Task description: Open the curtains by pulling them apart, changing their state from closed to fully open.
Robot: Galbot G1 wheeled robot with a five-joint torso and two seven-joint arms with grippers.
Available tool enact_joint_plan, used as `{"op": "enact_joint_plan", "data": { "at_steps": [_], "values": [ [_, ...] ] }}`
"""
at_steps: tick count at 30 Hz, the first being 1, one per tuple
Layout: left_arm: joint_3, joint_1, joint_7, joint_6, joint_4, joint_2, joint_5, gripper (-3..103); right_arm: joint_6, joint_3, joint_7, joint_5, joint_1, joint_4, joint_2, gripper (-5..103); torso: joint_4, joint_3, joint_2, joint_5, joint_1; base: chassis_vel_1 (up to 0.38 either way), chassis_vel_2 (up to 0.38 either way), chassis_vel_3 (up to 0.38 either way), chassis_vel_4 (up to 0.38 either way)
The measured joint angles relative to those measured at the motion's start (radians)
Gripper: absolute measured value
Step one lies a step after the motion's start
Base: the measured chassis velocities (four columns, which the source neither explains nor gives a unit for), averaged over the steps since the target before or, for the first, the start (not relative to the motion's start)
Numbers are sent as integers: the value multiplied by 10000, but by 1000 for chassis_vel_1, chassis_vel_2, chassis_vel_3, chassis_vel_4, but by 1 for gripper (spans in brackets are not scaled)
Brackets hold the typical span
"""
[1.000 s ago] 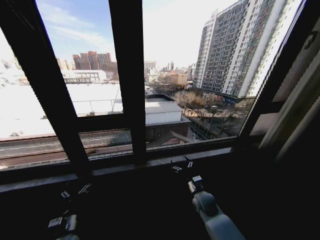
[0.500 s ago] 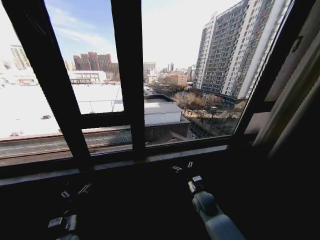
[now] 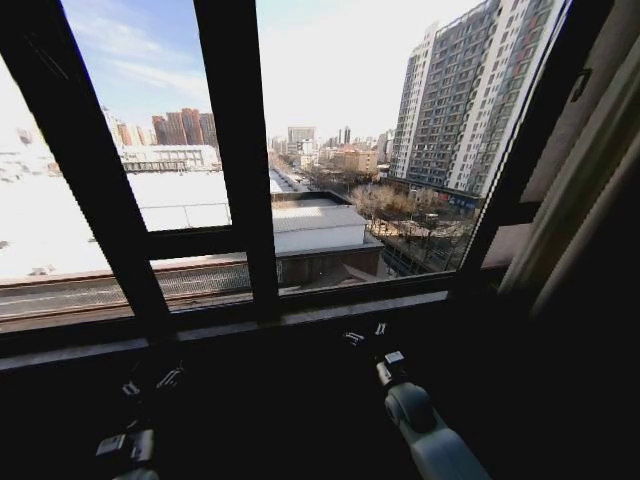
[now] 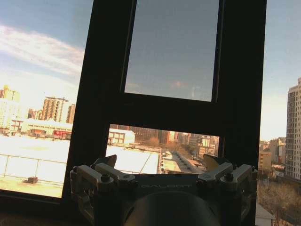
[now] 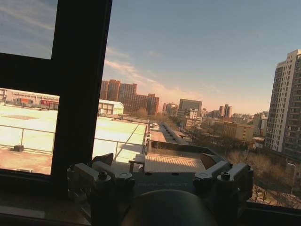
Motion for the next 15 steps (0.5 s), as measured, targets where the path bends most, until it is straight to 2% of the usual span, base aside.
{"op": "enact_joint_plan", "data": {
  "at_steps": [7, 10, 15],
  "values": [
    [-4, -2, -2, 0, 0, 3, 0, 100, 0, -3, 0, 0, 0, 0, 2, 100, 0, 2, -3, 4, 7, 5, -36, -3, 38],
    [-3, -2, -2, 0, 0, 3, 0, 100, 0, -2, 0, 0, 0, 0, 1, 100, 0, 3, -3, 3, 7, 8, -225, -22, 234],
    [0, -2, -1, 0, 0, 0, 0, 100, 0, -3, 0, 0, 0, 1, 0, 100, -2, 2, -2, 6, 5, 43, -348, -59, 335]
  ]
}}
